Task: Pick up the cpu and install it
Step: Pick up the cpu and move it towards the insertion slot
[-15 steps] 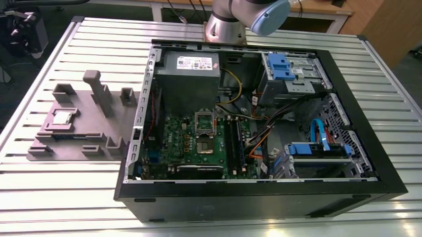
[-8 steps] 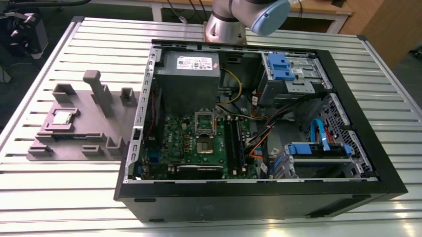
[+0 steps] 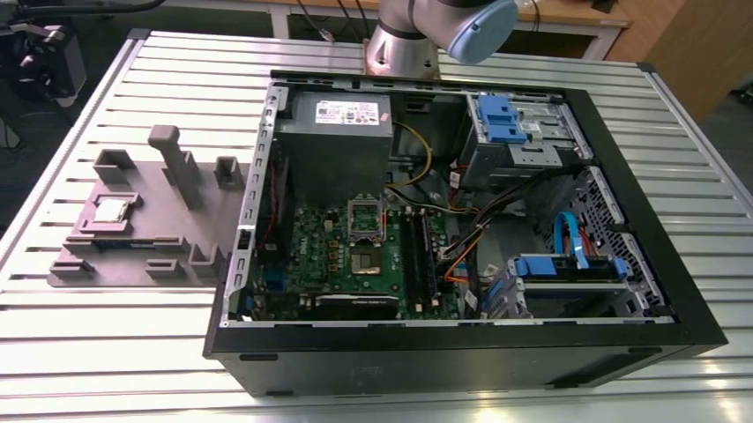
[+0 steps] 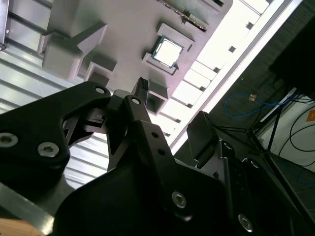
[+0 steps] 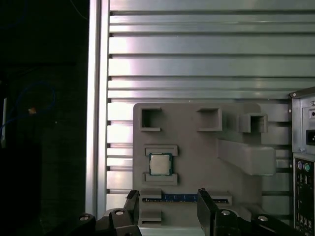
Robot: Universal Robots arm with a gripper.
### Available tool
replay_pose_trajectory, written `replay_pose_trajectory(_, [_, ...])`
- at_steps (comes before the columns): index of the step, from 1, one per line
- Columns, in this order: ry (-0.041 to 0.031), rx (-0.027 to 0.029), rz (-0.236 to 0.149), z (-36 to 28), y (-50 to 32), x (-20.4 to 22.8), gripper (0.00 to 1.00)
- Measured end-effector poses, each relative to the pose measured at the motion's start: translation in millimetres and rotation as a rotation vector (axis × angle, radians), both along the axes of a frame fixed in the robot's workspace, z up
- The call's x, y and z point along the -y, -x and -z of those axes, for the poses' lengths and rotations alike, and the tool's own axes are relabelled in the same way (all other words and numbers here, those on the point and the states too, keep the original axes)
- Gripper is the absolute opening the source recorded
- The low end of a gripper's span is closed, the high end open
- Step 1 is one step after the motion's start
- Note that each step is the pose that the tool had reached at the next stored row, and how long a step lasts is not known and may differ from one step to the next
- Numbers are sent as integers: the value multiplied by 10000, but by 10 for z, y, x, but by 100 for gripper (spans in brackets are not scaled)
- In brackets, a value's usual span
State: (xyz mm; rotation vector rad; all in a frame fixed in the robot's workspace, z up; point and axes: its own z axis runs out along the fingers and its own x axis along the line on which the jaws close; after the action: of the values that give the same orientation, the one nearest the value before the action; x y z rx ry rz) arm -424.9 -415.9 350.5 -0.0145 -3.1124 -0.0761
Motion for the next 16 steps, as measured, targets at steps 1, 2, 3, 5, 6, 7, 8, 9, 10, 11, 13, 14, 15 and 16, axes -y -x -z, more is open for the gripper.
replay_pose_trajectory(1, [0,0,-29,8,1,4,59])
replay_pose_trajectory(2, [1,-1,-57,18,1,13,59])
replay_pose_trajectory(3, [1,-1,-81,29,1,22,59])
replay_pose_trajectory(5, [0,1,-126,53,2,33,59])
replay_pose_trajectory(6, [0,1,-150,62,2,34,59])
replay_pose_trajectory(7, [1,-1,-174,70,3,35,59])
replay_pose_trajectory(8, [0,0,-198,79,2,36,59])
replay_pose_trajectory(9, [0,0,-215,85,2,37,59])
replay_pose_trajectory(10, [1,-1,-228,90,2,38,59])
replay_pose_trajectory(11, [2,-2,-235,93,2,38,59])
replay_pose_trajectory(13, [1,-1,-243,98,2,39,59])
replay_pose_trajectory(14, [1,-1,-245,100,2,39,59])
replay_pose_trajectory(15, [0,-1,-246,109,2,39,59])
replay_pose_trajectory(16, [1,-1,-246,129,2,39,59])
